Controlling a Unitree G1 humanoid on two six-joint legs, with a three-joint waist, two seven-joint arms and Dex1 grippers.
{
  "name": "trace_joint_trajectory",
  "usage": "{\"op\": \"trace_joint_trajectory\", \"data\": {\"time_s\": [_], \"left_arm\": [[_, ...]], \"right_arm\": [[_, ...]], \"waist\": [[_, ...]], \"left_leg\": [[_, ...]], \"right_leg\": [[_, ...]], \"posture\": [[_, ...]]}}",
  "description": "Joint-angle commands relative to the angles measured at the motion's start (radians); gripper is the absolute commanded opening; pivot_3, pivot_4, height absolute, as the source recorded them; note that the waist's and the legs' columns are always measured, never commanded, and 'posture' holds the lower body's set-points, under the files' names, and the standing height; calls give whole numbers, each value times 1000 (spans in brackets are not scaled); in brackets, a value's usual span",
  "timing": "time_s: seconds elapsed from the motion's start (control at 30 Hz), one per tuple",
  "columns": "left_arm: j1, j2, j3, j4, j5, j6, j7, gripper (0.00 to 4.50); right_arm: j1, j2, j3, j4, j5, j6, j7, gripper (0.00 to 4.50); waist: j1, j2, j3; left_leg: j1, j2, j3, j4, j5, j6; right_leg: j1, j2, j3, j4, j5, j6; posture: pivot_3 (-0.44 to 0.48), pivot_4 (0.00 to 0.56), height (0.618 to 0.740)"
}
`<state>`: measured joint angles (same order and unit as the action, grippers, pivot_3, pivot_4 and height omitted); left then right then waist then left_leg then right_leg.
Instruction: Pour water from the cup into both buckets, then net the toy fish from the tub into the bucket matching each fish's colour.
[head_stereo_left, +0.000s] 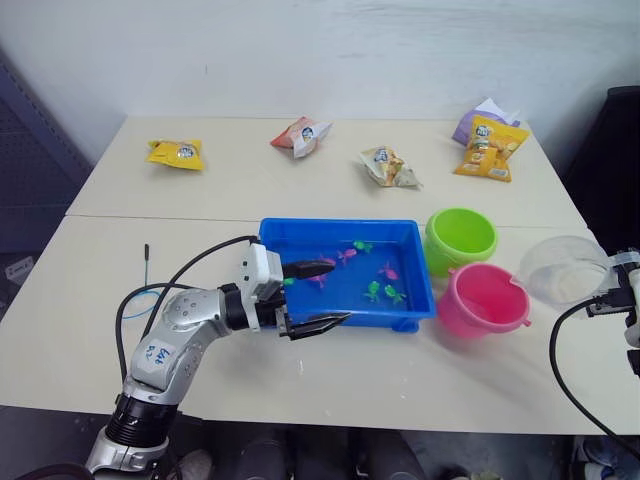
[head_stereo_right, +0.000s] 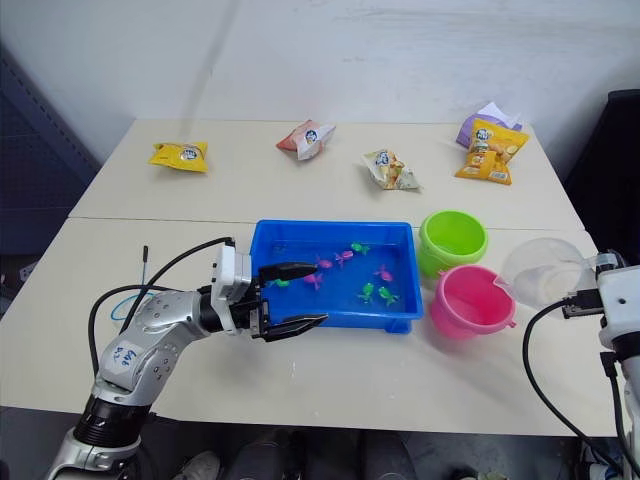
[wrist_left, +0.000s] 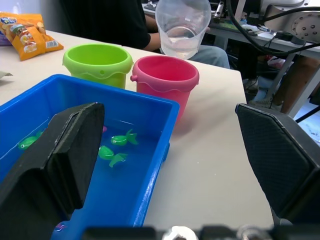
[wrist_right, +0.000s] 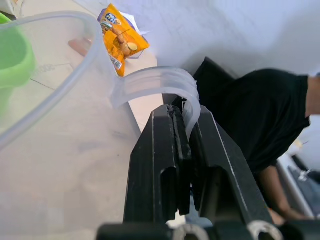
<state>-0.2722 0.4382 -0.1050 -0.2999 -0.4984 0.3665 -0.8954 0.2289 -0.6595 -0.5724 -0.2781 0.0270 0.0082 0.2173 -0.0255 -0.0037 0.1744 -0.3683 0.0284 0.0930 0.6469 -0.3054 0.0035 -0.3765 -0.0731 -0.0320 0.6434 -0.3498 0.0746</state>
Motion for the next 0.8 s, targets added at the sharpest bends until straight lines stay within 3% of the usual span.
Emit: {"op": "trace_joint_trajectory", "data": {"time_s": [0.03,0.8], "left_arm": [[-5,-7,0,-15,-1,-13,3,4500],[-2,-37,4,-12,8,-32,19,4500]], "right_arm": [[5,-24,-17,-19,-69,-81,-1,40],[8,-23,-7,93,-297,-353,-68,40]], "waist": [[0,0,0],[-1,-1,0]], "left_leg": [[0,0,0,0,0,0],[0,0,0,0,1,-1]], "right_leg": [[0,0,0,0,0,0],[0,1,1,0,0,0]], "posture": [[0,150,738],[0,150,738]]}}
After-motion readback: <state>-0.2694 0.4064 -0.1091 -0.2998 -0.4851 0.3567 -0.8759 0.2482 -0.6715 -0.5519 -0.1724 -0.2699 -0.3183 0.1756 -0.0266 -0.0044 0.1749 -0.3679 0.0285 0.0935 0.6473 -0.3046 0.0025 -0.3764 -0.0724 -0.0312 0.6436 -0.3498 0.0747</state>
